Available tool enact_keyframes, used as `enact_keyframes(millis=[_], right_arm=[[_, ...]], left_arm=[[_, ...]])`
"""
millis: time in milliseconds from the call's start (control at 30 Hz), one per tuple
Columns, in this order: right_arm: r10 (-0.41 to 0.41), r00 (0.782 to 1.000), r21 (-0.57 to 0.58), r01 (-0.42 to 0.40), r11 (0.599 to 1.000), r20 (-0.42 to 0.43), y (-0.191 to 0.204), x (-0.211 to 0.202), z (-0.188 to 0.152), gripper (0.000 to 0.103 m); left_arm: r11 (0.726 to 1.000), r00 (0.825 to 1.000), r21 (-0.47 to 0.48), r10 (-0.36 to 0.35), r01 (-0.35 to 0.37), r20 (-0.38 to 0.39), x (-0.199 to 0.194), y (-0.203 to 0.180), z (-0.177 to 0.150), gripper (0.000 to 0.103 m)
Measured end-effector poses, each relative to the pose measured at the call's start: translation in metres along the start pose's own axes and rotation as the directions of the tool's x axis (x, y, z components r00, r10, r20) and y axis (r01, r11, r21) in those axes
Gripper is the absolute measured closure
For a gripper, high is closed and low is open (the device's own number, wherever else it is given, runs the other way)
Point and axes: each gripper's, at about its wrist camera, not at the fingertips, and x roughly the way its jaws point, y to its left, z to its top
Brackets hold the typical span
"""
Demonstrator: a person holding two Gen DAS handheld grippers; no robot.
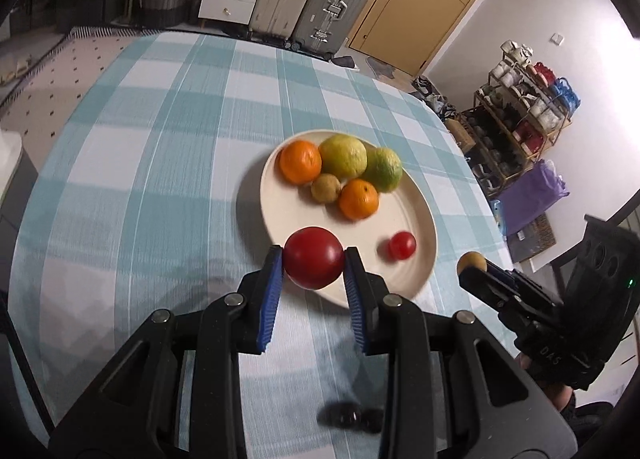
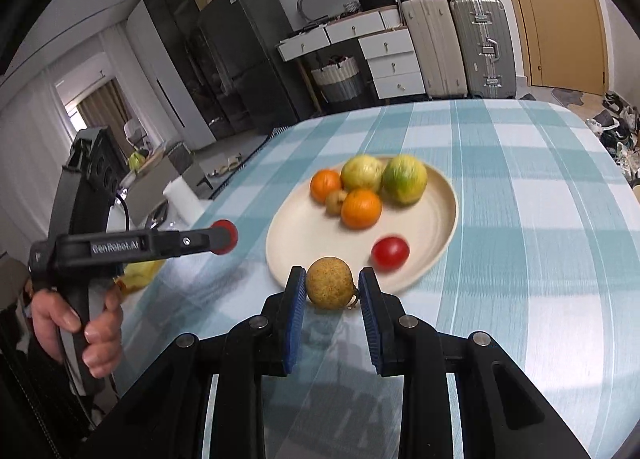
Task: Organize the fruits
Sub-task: 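Carry both fruits onto the cream plate and open both tools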
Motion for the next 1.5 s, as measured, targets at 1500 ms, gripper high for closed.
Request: enact_keyframes(millis=[1500], right_arm=[[-0.068, 0.997, 0.005, 0.068, 0.998, -0.038, -0.03, 0.076, 0.047, 0.06]], left_arm=[[0.993, 0.995, 0.083, 0.089, -0.086, -0.039, 0.086, -0.005, 0.045, 0.075]])
